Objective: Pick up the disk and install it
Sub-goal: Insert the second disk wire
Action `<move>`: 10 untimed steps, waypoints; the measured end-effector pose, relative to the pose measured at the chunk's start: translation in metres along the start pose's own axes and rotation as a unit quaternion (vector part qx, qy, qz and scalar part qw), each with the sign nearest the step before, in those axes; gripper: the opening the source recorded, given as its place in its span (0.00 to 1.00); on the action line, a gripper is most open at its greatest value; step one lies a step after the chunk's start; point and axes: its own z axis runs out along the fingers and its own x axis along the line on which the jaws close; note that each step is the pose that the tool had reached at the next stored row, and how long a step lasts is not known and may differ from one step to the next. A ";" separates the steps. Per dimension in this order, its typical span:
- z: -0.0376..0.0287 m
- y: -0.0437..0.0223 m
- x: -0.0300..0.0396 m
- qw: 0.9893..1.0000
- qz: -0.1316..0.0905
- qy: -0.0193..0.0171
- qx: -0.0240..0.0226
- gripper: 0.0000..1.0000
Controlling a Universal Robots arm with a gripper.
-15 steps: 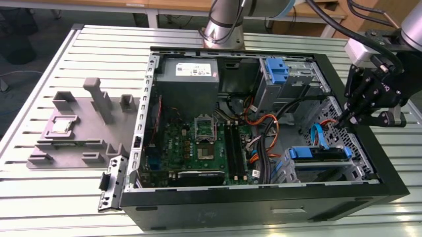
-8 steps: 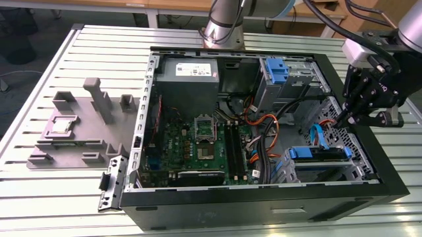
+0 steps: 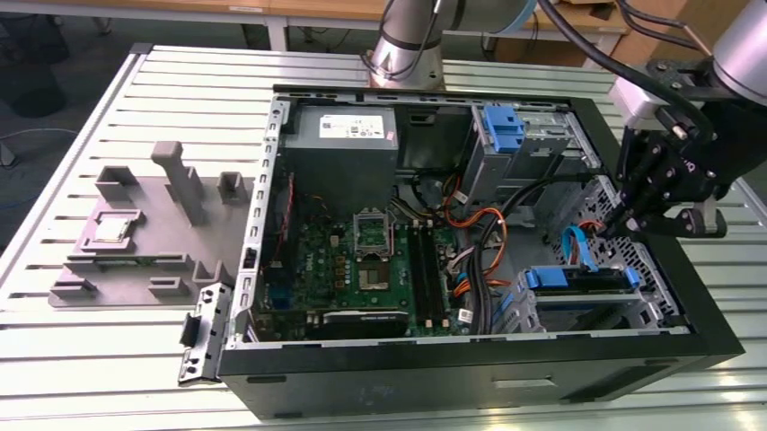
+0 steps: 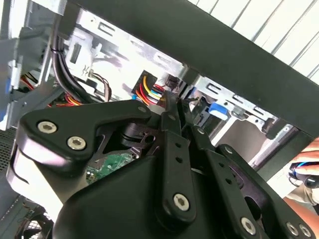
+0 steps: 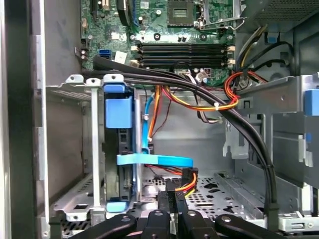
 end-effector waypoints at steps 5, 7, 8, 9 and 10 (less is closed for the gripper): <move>-0.0004 0.0002 0.0104 1.000 -0.001 0.000 0.001 0.16; -0.0006 0.0004 0.0148 1.000 -0.002 0.000 0.001 0.16; -0.0007 0.0004 0.0168 1.000 -0.002 0.000 0.001 0.16; -0.0007 0.0005 0.0186 1.000 -0.002 0.000 0.001 0.16; -0.0008 0.0006 0.0204 1.000 -0.002 0.000 0.001 0.16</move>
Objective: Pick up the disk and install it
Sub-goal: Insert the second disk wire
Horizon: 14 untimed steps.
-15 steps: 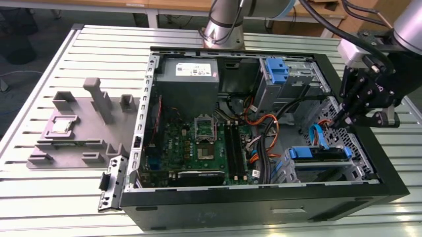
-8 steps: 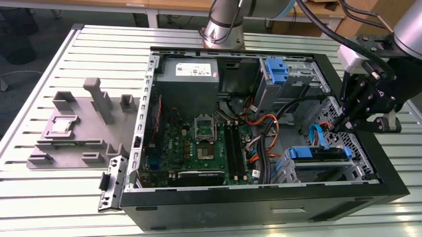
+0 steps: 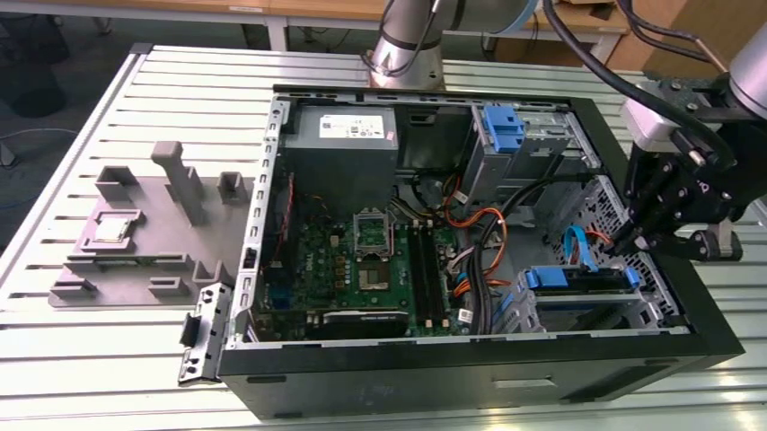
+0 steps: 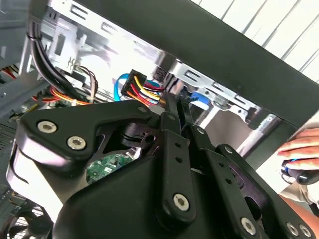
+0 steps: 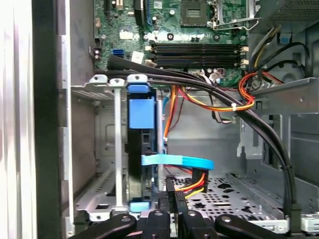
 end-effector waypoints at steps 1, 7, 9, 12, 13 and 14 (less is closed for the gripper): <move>0.0000 0.0001 0.0018 1.000 0.000 0.000 0.000 0.16; -0.0003 0.0010 0.0118 1.000 0.000 0.000 0.000 0.16; -0.0005 0.0013 0.0146 1.000 0.000 0.000 0.000 0.16; 0.0005 0.0023 0.0176 1.000 -0.001 0.000 0.000 0.16; 0.0008 0.0027 0.0184 1.000 -0.001 0.000 0.000 0.16; 0.0014 0.0030 0.0189 1.000 -0.001 0.000 0.000 0.16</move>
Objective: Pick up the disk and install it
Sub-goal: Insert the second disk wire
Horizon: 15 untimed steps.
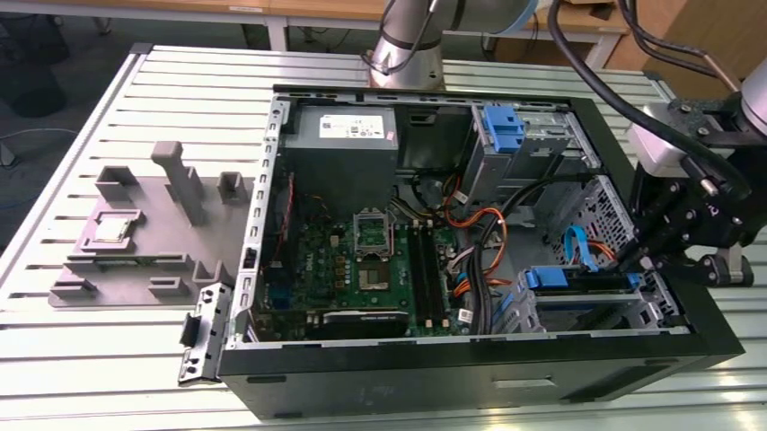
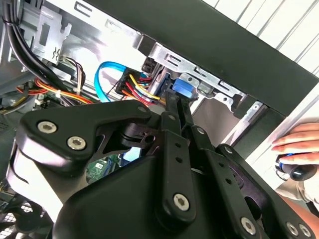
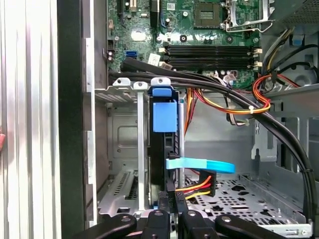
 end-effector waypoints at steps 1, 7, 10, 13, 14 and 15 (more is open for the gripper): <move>0.0005 0.0003 0.0004 1.000 0.000 0.000 0.000 0.16; 0.0031 0.0013 0.0010 1.000 0.000 0.000 0.000 0.16; 0.0043 0.0014 0.0011 1.000 0.000 0.000 0.000 0.16; 0.0045 0.0014 0.0011 1.000 0.000 0.000 0.000 0.16; 0.0046 0.0013 0.0011 1.000 0.000 0.000 0.000 0.16; 0.0047 0.0013 0.0011 1.000 0.000 0.000 0.000 0.16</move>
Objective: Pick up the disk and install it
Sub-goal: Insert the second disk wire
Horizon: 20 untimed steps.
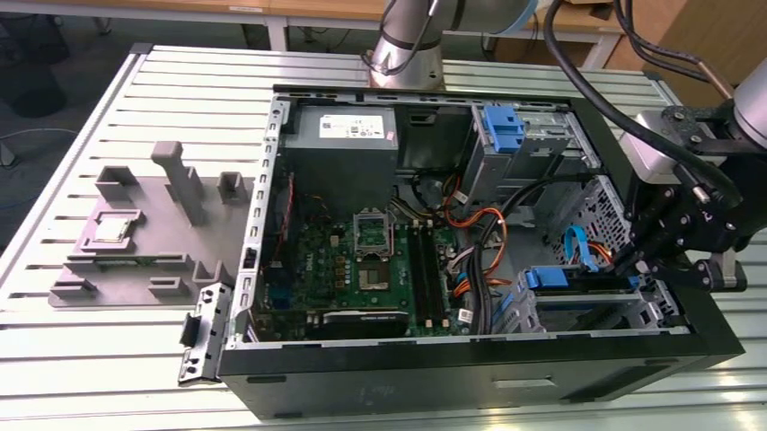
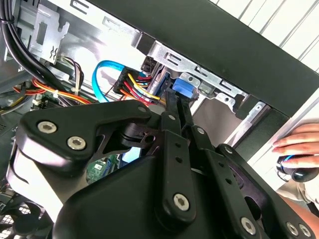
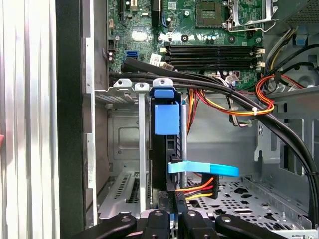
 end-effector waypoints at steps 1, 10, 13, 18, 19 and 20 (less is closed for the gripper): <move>0.0001 0.0000 0.0000 1.000 0.000 0.000 0.000 0.16; 0.0008 0.0000 0.0000 1.000 0.000 0.000 0.000 0.24; 0.0028 0.0002 0.0000 1.000 0.000 0.000 0.000 0.24; 0.0051 0.0013 -0.0006 1.000 0.000 0.000 0.000 0.24; 0.0054 0.0015 -0.0007 1.000 0.000 0.000 0.000 0.24; 0.0055 0.0015 -0.0008 1.000 0.000 0.000 0.000 0.24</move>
